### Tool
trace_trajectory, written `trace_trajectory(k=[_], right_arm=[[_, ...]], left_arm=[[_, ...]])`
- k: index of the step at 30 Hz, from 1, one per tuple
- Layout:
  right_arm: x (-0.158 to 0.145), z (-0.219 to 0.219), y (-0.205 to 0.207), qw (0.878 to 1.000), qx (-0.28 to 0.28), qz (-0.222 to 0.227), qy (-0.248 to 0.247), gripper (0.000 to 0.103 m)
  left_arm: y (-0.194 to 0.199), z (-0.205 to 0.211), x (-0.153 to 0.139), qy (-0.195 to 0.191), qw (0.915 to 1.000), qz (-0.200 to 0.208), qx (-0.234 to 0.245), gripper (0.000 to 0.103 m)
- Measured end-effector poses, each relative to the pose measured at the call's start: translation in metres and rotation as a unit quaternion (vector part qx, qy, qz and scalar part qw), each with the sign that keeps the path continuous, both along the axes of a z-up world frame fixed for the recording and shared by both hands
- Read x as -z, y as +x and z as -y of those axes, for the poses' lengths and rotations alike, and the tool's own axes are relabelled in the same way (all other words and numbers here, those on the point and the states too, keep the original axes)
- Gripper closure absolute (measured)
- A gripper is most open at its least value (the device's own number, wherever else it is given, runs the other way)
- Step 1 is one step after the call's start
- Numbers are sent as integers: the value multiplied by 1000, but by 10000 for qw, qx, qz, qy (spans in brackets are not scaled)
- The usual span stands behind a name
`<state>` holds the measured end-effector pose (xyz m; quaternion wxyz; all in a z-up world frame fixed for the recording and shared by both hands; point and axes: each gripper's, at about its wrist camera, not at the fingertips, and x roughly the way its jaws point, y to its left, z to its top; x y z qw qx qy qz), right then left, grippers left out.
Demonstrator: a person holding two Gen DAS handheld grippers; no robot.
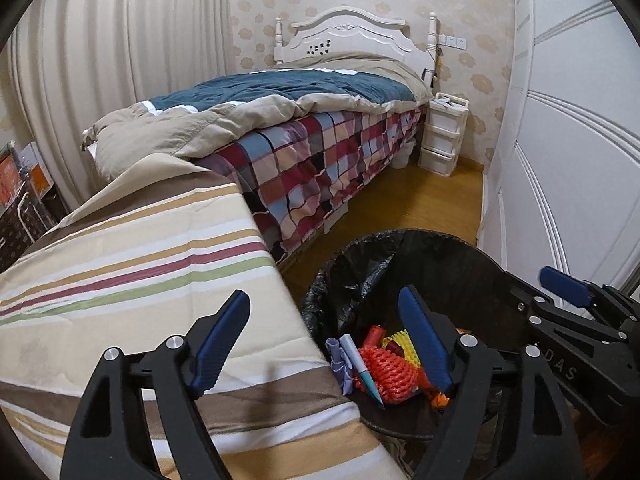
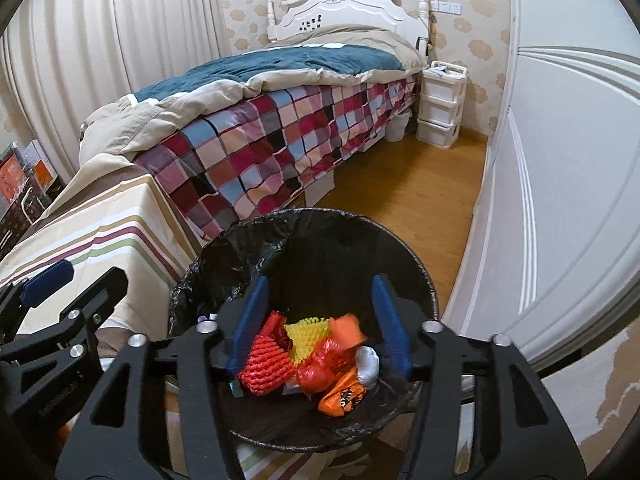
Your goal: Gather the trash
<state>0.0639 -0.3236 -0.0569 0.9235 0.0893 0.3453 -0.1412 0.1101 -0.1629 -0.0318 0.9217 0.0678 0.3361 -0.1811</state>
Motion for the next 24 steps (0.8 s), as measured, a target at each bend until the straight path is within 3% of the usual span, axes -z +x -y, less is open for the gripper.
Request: trace_trajectory(k=[3,5,24], right_arm=[[-4,-1,-5,10000,50,45,-30,29],[-5,-4,-9,10000,50,73,-43,25],[-36,-47,-47,9988,-143,377,-289,10]], left_arm=[[-2,-9,-2,-65,9999,-3,-96,21],[-5,-16,-3,-92,9999,-18,-142,20],[-46,-77,-24,-70,9964,274,-794,13]])
